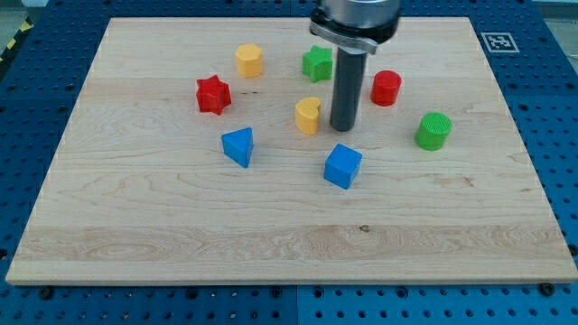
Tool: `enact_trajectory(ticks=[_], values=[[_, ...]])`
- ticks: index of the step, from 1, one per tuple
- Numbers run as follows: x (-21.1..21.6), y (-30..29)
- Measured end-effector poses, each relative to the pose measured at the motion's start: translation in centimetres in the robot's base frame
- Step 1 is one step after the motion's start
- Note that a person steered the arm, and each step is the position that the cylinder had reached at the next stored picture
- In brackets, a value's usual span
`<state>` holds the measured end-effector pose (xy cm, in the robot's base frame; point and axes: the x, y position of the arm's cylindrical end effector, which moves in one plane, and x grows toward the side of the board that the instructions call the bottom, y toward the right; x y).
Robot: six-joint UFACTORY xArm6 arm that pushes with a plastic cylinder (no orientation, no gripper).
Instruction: Touch the green circle
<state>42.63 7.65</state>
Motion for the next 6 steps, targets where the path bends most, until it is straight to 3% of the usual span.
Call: enact_trajectory(ticks=[4, 6], values=[[5.5, 11.6], [4.7, 13.9]])
